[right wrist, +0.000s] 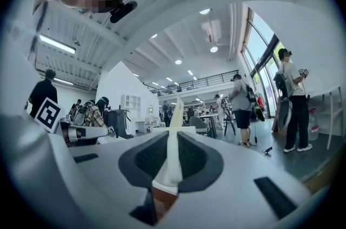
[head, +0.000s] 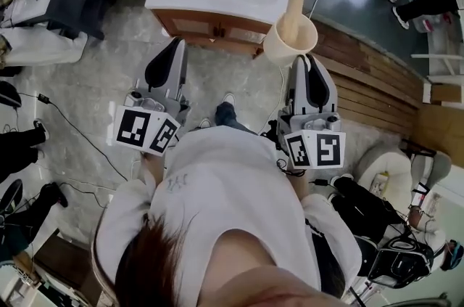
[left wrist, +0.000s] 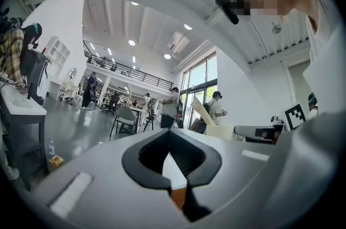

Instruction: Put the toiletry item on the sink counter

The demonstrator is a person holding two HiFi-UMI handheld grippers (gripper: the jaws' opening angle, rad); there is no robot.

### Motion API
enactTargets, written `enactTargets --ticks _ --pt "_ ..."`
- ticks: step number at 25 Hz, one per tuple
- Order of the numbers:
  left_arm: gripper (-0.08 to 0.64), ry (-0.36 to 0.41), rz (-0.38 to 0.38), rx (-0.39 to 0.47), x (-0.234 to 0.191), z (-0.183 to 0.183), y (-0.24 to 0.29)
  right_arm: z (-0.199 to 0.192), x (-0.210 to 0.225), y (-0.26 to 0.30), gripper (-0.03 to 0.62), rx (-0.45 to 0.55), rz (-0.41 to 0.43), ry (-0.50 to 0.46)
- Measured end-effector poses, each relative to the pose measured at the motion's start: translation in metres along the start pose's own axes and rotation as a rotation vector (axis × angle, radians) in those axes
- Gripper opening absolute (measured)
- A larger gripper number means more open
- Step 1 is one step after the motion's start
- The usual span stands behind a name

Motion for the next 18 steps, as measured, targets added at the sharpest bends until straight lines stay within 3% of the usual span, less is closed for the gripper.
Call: enactTargets --ticks 8,18 --pt "-0.015 -0.002 0.006 0.026 -0.009 -0.006 0.055 -0.002 0.039 0.041 0.048 0.008 0.009 -0.006" --pt "-0.015 -0.015 0.018 0.020 -0.014 -0.010 0.085 -0.007 0.060 0.063 0.048 -0.010 0.009 0.009"
Point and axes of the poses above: the fingertips, and each gripper's own axes: y forward along the fingers, x to its right, z out of its top, the point moved 4 cm from there along -y, backward along the fingers, and after that the axes turned 14 degrees about -z, right-handed, at the moved point
